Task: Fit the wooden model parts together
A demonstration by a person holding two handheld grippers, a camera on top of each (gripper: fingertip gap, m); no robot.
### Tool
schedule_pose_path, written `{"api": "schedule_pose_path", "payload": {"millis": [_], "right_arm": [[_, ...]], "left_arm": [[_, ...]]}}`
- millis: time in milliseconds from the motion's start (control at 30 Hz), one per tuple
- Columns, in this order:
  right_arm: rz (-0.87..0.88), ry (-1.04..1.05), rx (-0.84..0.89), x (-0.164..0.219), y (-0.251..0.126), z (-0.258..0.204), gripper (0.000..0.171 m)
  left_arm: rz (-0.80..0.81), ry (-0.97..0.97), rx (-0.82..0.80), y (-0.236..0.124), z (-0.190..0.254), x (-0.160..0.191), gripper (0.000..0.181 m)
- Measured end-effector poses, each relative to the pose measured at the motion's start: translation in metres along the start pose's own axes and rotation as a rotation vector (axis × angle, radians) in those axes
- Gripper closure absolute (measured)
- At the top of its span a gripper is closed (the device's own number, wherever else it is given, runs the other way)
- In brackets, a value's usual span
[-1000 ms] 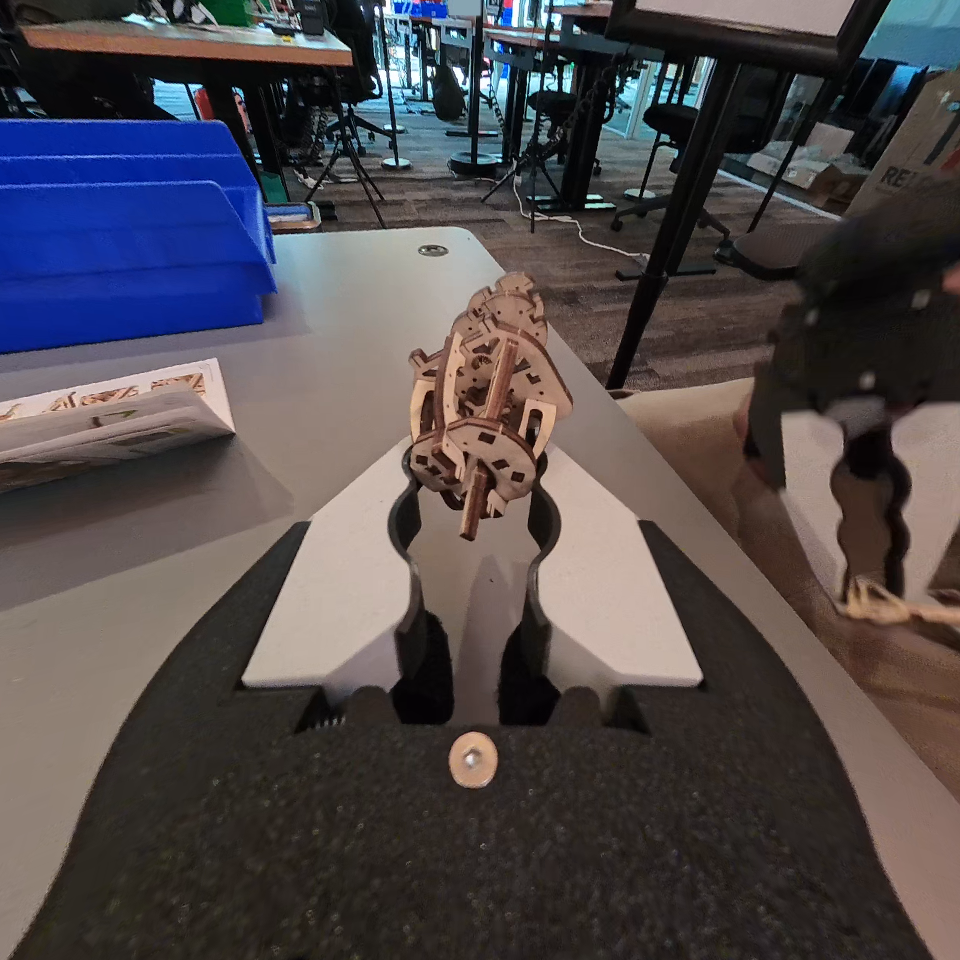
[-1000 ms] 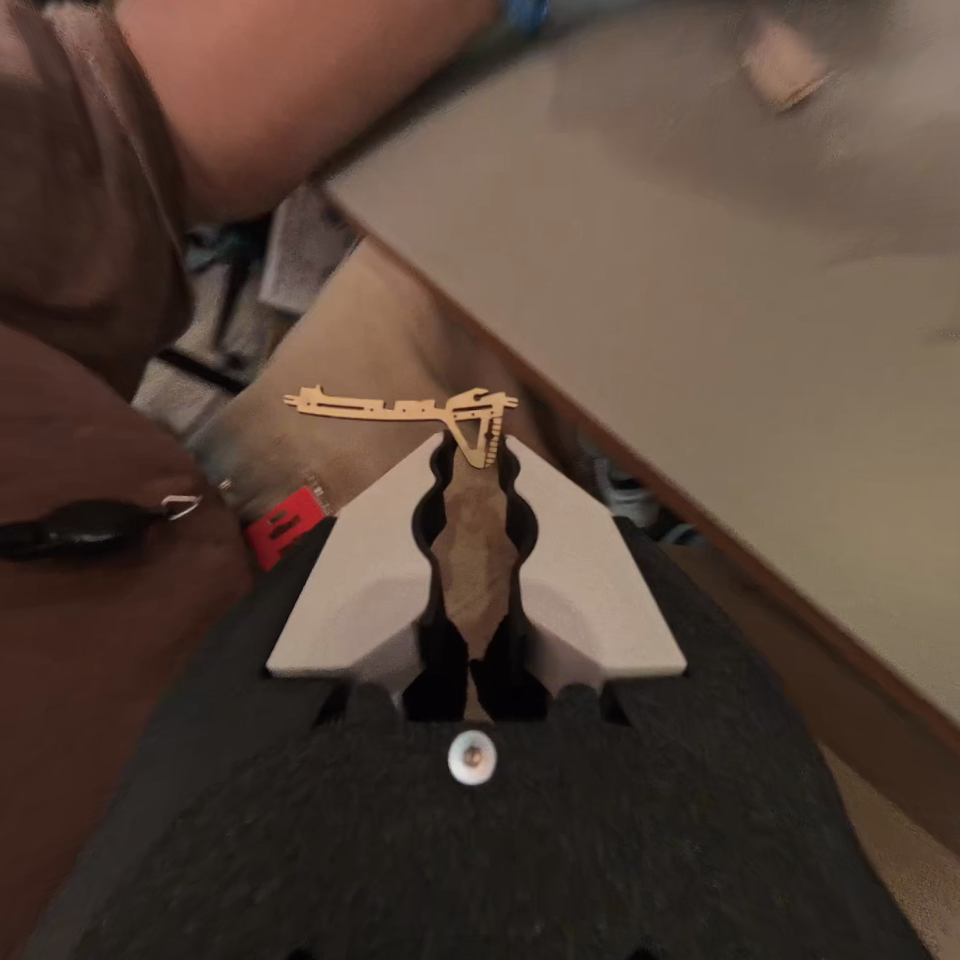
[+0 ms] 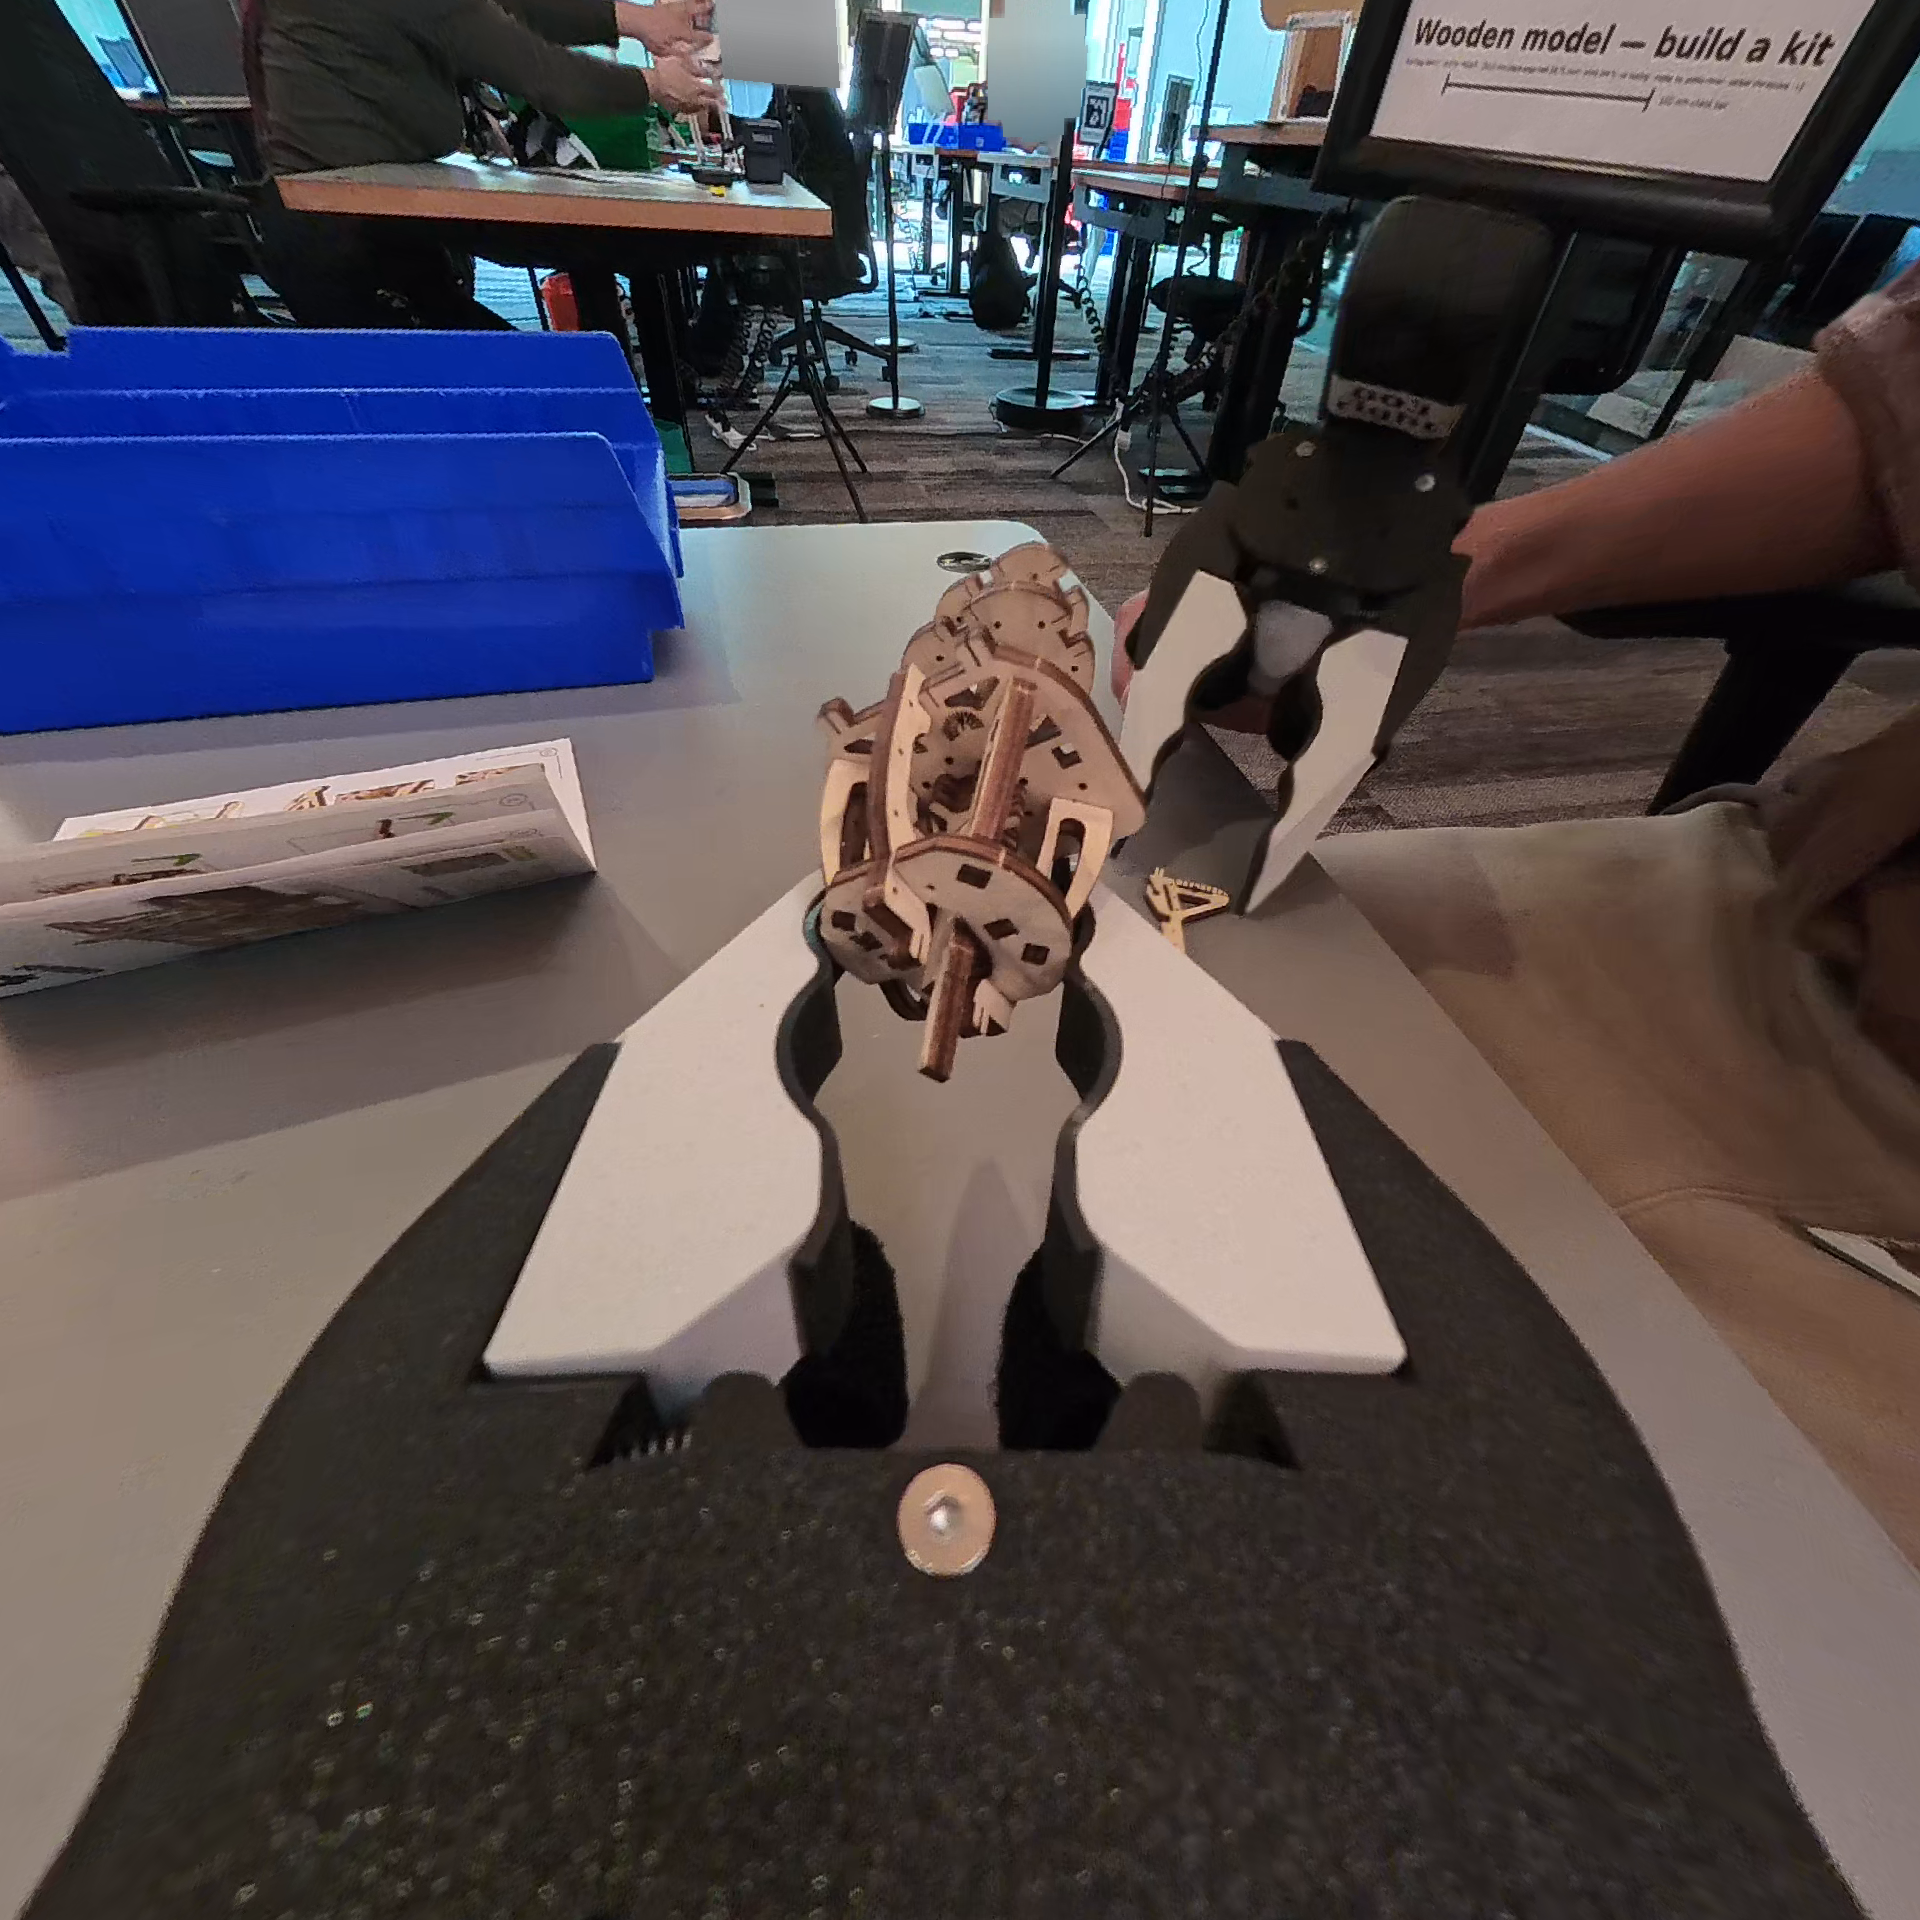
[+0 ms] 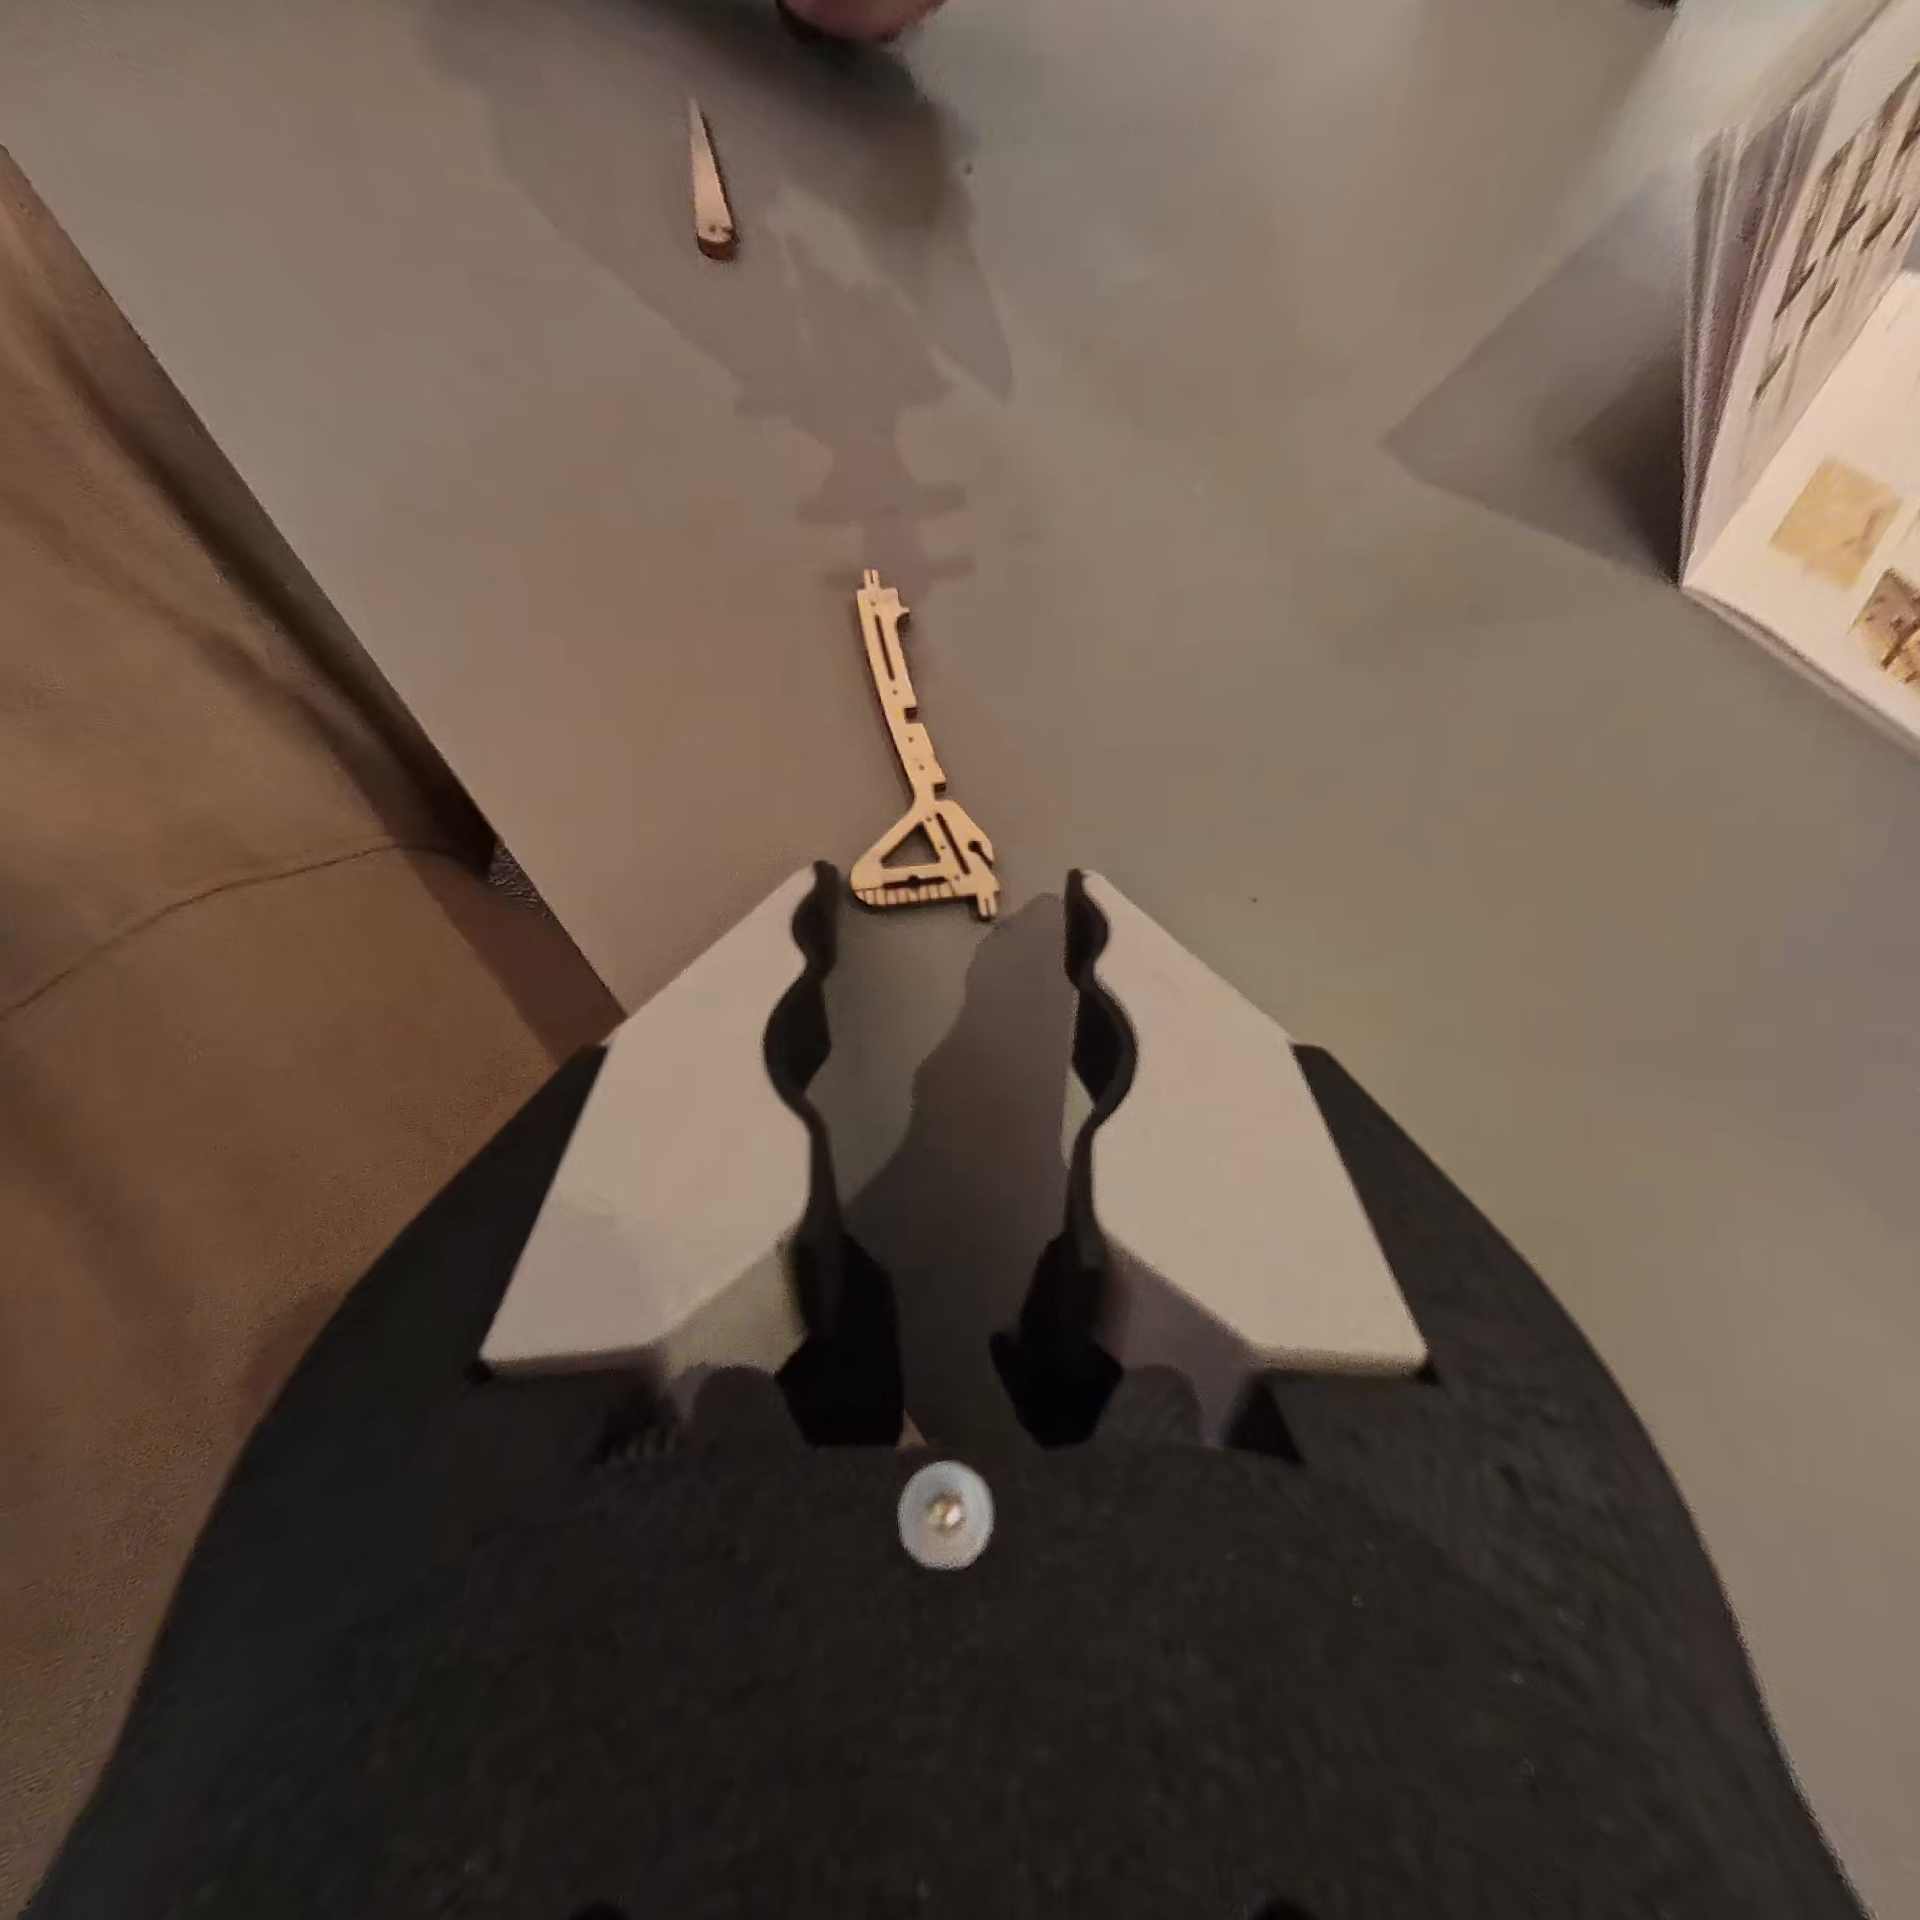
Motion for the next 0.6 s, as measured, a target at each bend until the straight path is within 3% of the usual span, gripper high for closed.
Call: {"api": "schedule_pose_path", "payload": {"millis": [67, 400, 600], "right_arm": [[0.012, -0.020, 0.000, 0.0014, -0.0008, 0.0000, 0.135], [0.017, 0.098, -0.173, -0.0032, 0.0070, 0.0072, 0.122], [0.012, 0.051, -0.081, -0.0006, 0.0057, 0.0038, 0.144]], "left_arm": [[-0.001, 0.002, 0.005, 0.0012, 0.0009, 0.0004, 0.147], [-0.002, -0.005, 0.023, 0.0027, 0.0013, 0.0007, 0.146], [-0.039, 0.015, 0.029, 0.0066, 0.0039, 0.0022, 0.146]]}}
Point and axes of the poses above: each gripper's, where its closed fingertips meet, y out along the fingers, x out of its underside, z = x × y across the jaws, the point moved 10 cm from there along -y, back along the fingers
